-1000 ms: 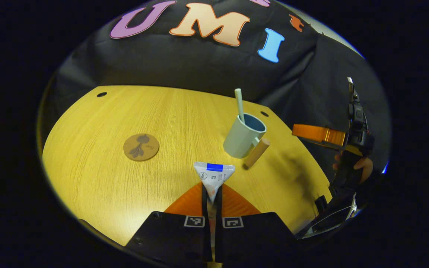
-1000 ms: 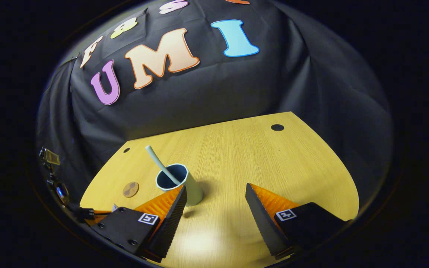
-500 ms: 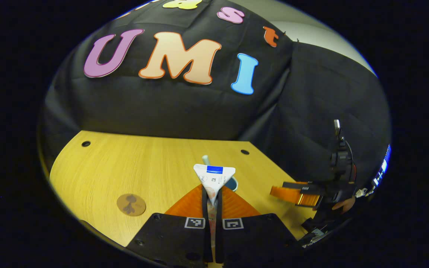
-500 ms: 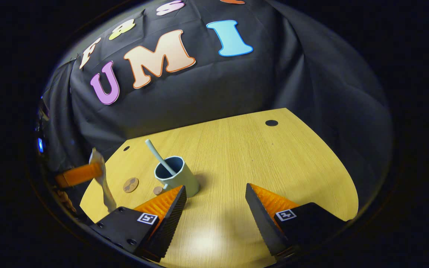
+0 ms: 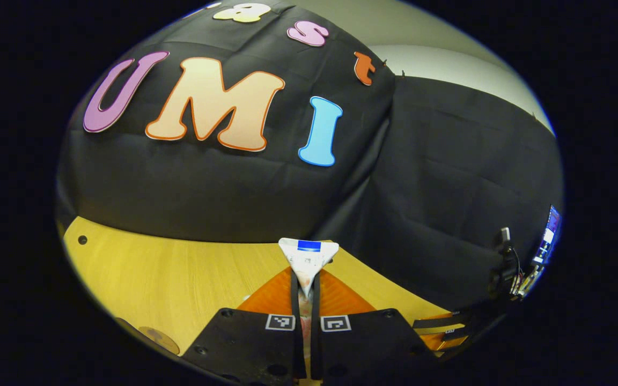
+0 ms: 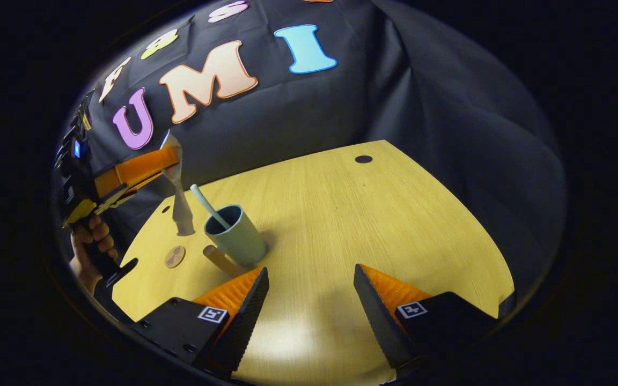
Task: Put the toothbrush and toothpaste on the desktop into the cup, then pick up the cup and place it on the coaster on the desktop.
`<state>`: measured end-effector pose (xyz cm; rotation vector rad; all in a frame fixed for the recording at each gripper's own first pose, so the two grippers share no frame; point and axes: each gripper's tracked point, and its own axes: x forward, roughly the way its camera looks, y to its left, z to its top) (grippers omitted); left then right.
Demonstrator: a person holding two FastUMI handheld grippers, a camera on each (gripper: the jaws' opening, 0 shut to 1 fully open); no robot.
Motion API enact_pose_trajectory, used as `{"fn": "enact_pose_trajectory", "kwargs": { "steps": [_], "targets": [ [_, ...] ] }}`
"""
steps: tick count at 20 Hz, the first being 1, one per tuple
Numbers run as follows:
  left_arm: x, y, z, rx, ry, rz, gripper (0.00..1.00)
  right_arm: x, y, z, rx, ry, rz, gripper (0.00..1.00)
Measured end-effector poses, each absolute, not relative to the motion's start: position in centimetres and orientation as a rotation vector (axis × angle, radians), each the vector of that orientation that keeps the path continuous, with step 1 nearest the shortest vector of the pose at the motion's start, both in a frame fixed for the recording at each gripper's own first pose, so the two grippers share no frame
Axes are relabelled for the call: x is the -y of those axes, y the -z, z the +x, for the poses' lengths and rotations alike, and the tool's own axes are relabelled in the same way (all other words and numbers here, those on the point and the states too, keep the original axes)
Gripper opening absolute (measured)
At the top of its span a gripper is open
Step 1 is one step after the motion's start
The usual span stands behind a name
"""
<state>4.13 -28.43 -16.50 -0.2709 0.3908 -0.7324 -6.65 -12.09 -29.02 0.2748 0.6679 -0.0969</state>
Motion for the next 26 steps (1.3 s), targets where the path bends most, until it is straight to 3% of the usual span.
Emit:
{"fn": "enact_pose_trajectory", "kwargs": {
  "steps": [5, 6, 10, 12, 14, 15, 19, 20, 22, 23, 24, 26],
  "targets": [
    [30.0, 18.1, 5.6, -0.404, 0.733, -0.324, 0.03, 12.6, 29.4, -7.5, -0.687, 0.141, 0.277, 0.99],
    [30.0, 18.4, 6.0, -0.404, 0.718, -0.342, 0.04, 12.5, 29.5, -7.5, -0.692, 0.140, 0.277, 0.94],
    [30.0, 20.7, 6.9, -0.407, 0.672, -0.306, 0.04, 11.5, 30.0, -7.1, -0.713, 0.131, 0.277, 0.98],
    [30.1, 21.6, 6.3, -0.426, 0.670, -0.303, 0.05, 11.2, 30.0, -6.9, -0.714, 0.120, 0.264, 0.94],
    [29.9, 22.3, 5.7, -0.446, 0.650, -0.293, 0.07, 10.8, 29.7, -6.6, -0.714, 0.107, 0.258, 0.99],
    [29.5, 22.7, 5.4, -0.454, 0.634, -0.282, 0.08, 10.7, 29.6, -6.4, -0.712, 0.098, 0.258, 0.94],
    [28.3, 22.9, 3.4, -0.474, 0.600, -0.264, 0.13, 10.1, 28.9, -5.2, -0.700, 0.056, 0.259, 0.94],
    [28.3, 22.6, 2.5, -0.483, 0.611, -0.257, 0.33, 10.0, 28.8, -4.9, -0.700, 0.042, 0.260, 0.99],
    [26.9, 22.0, 1.8, -0.471, 0.578, -0.226, 0.74, 9.3, 28.6, -4.5, -0.704, 0.005, 0.273, 0.94],
    [25.9, 21.7, 1.6, -0.458, 0.549, -0.213, 0.82, 8.8, 28.4, -4.2, -0.712, -0.013, 0.282, 0.94],
    [25.1, 21.4, 1.2, -0.451, 0.525, -0.207, 0.95, 8.3, 28.4, -4.0, -0.722, -0.035, 0.288, 0.98],
    [22.9, 21.0, -0.1, -0.455, 0.466, -0.194, 0.95, 6.9, 28.4, -3.8, -0.756, -0.093, 0.299, 0.98]
  ]
}}
